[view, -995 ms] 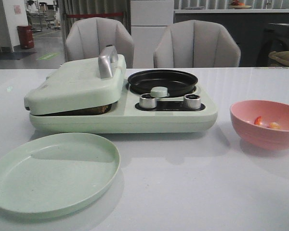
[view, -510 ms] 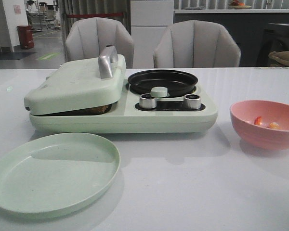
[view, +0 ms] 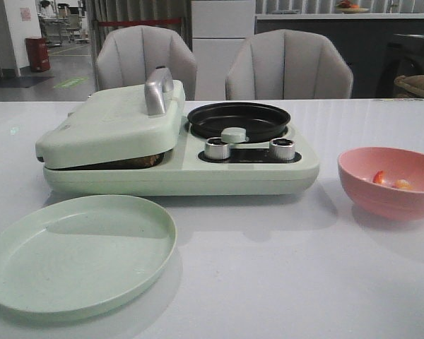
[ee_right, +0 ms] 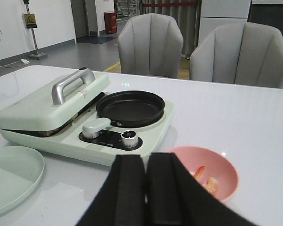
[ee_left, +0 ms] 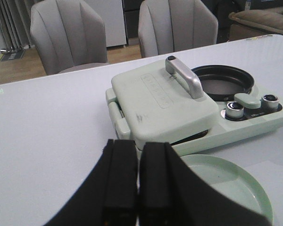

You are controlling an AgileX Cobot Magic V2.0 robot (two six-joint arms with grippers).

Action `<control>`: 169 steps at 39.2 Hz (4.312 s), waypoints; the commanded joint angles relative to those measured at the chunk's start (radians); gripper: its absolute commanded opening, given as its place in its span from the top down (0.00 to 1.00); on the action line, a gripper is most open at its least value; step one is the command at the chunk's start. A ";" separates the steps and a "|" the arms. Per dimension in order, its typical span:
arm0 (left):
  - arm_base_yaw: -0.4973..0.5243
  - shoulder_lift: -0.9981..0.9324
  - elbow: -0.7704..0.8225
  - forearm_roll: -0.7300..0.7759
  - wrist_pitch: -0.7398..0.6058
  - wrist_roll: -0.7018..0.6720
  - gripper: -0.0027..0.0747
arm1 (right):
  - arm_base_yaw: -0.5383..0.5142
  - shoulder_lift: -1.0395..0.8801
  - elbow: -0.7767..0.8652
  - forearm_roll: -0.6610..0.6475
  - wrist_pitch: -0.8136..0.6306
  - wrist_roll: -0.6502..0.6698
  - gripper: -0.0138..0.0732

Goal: Make breakfast with bread and shrimp
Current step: 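Release the handle and withdraw the left gripper, then lower the right gripper onto the pink bowl rim and grasp it, then lift the pink bowl with the right gripper toward the frying pan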

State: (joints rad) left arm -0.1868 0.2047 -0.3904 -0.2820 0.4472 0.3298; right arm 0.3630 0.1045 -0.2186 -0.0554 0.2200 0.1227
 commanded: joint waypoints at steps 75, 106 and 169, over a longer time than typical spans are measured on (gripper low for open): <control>-0.085 -0.014 0.003 -0.017 -0.121 -0.009 0.82 | -0.364 1.635 -1.045 0.095 0.395 -0.040 0.35; -0.085 -0.014 0.003 -0.017 -0.121 -0.009 0.82 | -0.364 1.663 -1.047 0.084 0.358 -0.040 0.35; -0.085 -0.014 0.003 -0.017 -0.121 -0.009 0.82 | -0.420 1.766 -1.117 0.123 0.429 -0.040 0.62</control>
State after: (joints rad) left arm -0.2648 0.1803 -0.3620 -0.2820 0.4065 0.3298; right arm -0.0526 1.9132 -1.3049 0.0390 0.6836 0.0937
